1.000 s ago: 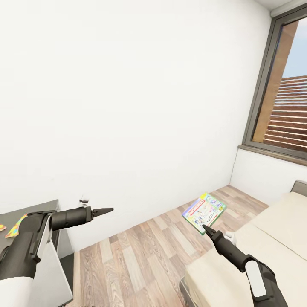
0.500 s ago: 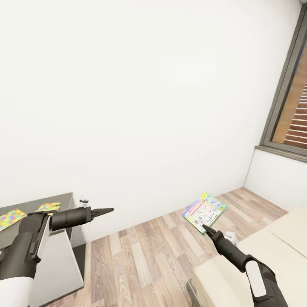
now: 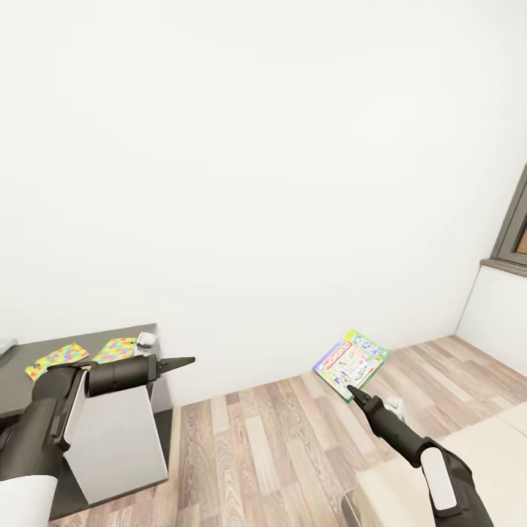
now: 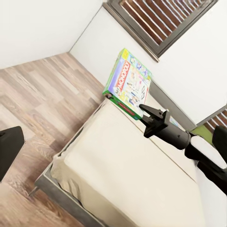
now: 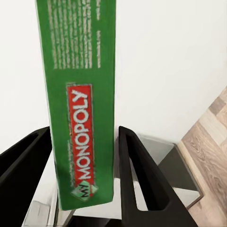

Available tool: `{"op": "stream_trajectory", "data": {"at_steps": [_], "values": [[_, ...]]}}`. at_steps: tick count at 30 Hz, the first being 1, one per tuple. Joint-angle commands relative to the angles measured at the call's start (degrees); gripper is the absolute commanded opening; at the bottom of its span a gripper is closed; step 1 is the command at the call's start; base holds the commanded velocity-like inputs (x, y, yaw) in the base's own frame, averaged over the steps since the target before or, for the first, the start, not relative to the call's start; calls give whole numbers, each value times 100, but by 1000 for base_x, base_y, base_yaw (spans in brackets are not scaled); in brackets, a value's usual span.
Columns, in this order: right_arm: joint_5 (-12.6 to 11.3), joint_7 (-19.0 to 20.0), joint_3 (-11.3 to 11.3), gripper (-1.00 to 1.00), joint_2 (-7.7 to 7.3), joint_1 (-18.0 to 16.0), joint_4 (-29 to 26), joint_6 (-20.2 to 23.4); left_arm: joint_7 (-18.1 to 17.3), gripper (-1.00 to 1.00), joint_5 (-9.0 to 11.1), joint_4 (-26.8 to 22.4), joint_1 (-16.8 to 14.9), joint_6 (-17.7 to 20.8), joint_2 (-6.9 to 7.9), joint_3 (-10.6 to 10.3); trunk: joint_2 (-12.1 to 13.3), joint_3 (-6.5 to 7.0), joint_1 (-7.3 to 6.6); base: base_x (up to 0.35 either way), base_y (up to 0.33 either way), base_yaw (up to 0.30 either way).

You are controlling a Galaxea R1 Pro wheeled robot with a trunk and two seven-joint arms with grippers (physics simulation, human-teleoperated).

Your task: Put all the toys in the child's room - the three board games (two on the bed and one on the table), the two jigsaw puzzles on the table, and the tennis ball on the table - inside the toy box on the table in the child's room.

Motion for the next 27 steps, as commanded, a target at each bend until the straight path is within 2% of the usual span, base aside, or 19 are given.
{"op": "stream_trajectory", "data": {"at_steps": [1, 27], "values": [[-30, 12, -22, -100, 6, -7, -4, 44, -31, 100, -16, 1, -7, 60, -1, 4, -7, -2, 2, 0, 0, 215], [-30, 32, -34, -100, 0, -7, -4, 42, -31, 100, -16, 1, -6, 52, -1, 1, -7, 178, 2, 0, 0, 209]]}}
